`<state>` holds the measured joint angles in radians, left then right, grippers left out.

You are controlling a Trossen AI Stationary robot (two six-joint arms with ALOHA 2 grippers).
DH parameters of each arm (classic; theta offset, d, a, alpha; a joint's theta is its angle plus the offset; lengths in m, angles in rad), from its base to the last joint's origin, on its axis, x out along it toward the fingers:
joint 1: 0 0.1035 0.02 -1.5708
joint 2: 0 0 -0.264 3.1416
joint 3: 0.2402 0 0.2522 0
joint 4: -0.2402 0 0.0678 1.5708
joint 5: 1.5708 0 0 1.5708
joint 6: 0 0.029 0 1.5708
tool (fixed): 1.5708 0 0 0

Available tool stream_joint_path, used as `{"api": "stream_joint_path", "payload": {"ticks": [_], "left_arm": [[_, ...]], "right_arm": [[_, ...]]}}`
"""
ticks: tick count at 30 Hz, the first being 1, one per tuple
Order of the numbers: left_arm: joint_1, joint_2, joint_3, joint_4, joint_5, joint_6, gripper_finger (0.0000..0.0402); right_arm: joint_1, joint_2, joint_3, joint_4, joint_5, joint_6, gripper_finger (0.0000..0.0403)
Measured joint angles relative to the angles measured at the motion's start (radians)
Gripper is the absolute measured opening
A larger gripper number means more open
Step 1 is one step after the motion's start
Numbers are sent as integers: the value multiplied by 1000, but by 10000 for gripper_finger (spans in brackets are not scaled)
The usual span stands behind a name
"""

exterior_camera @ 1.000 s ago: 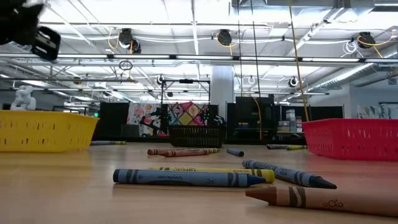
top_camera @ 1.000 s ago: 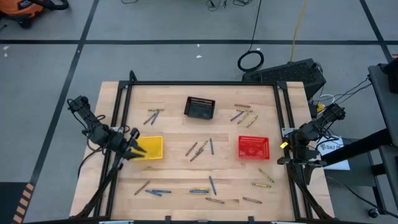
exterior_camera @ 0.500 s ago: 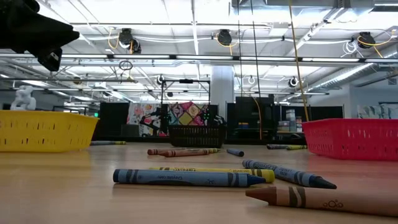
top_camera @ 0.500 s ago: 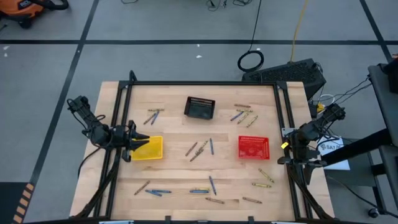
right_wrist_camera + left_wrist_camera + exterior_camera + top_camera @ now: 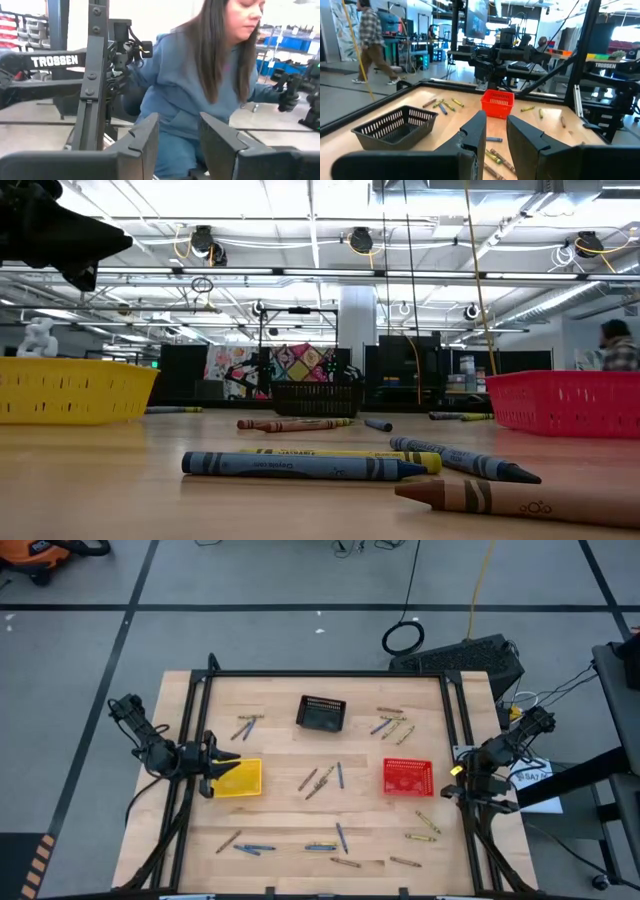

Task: Sort crayons
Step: Put the green crayon into the red bin

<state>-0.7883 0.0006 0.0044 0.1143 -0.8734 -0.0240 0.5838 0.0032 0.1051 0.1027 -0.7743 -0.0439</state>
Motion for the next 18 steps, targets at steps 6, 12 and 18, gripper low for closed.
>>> {"api": "stream_joint_path", "payload": {"ticks": [6, 12, 18], "left_arm": [[0, 0, 0, 2, 0, 4, 82], [0, 0, 0, 10, 0, 4, 82], [0, 0, 0, 9, 3, 4, 82]], "right_arm": [[0, 0, 0, 12, 113, -28, 125], [0, 0, 0, 14, 265, -29, 125], [0, 0, 0, 46, 331, -124, 125]]}}
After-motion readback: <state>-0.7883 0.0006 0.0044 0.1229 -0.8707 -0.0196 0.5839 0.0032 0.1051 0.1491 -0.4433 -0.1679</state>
